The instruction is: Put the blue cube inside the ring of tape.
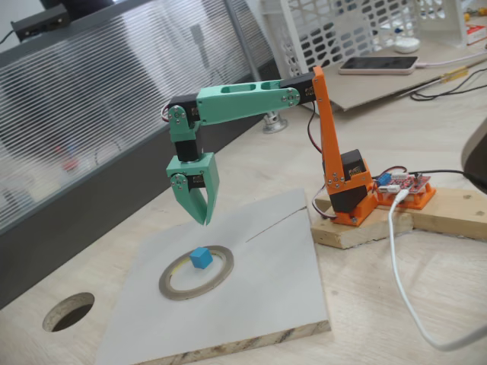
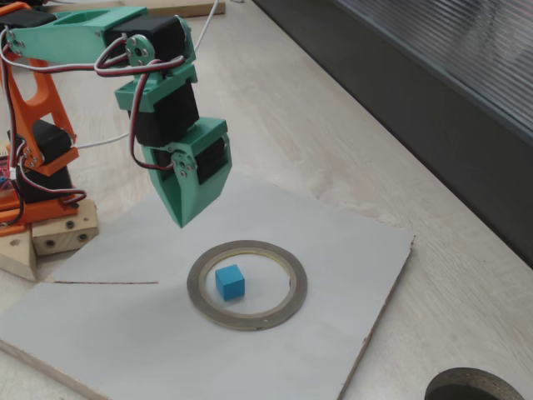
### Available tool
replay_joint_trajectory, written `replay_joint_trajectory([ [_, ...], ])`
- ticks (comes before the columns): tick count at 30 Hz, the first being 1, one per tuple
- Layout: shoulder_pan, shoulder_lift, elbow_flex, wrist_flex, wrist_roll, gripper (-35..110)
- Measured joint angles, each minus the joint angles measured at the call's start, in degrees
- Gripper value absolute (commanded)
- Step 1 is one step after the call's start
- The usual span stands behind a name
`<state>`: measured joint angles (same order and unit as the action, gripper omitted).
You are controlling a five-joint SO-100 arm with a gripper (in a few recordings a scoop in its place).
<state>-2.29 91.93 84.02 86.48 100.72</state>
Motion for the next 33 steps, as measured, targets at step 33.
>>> replay_joint_trajectory([
  [33, 12.0, 0.0, 0.0, 15.3, 0.0, -1],
])
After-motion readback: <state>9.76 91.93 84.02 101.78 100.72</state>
